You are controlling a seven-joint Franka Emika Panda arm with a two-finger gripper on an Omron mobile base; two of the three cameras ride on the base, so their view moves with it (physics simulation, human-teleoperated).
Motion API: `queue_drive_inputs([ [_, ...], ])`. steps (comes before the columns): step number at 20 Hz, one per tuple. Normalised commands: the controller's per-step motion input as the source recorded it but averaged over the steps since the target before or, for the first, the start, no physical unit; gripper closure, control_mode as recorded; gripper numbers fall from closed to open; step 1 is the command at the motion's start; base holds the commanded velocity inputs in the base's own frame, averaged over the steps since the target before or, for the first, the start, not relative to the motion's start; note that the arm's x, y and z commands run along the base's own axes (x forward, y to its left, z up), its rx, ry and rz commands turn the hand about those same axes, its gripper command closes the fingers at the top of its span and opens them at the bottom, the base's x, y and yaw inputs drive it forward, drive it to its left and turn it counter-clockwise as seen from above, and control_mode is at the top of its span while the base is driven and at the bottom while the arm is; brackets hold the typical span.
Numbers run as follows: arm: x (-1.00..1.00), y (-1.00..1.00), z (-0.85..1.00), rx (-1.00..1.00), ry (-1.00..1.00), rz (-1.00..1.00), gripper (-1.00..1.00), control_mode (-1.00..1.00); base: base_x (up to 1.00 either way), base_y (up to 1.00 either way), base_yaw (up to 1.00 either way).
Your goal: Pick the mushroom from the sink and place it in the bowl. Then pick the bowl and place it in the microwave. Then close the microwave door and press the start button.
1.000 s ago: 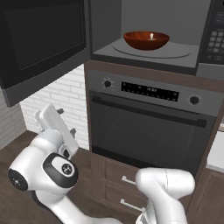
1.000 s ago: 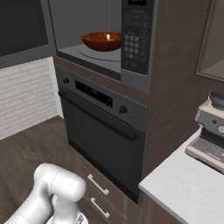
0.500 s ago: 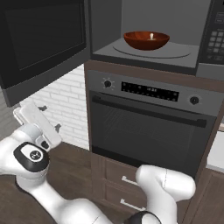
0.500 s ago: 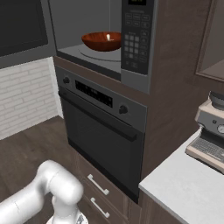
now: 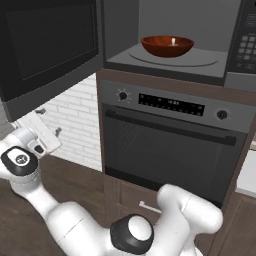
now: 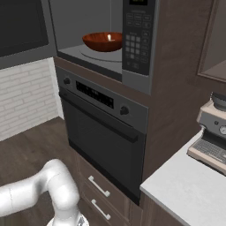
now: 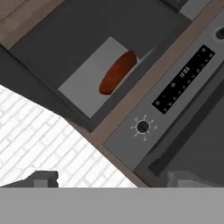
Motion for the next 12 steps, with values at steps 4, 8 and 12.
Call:
queue_drive_inputs([
  [4, 0.51, -0.01, -0.22, -0.17, -0.09, -0.12, -1.00, -1.00, 0.00, 0.00, 0.00],
  [8, 0.29, 0.00, -0.29, -0.22, -0.18, -0.01, -1.00, -1.00, 0.00, 0.00, 0.00],
  [12, 0.01, 0.04, -0.11, -0.29, -0.36, 0.00, -1.00, -1.00, 0.00, 0.00, 0.00],
])
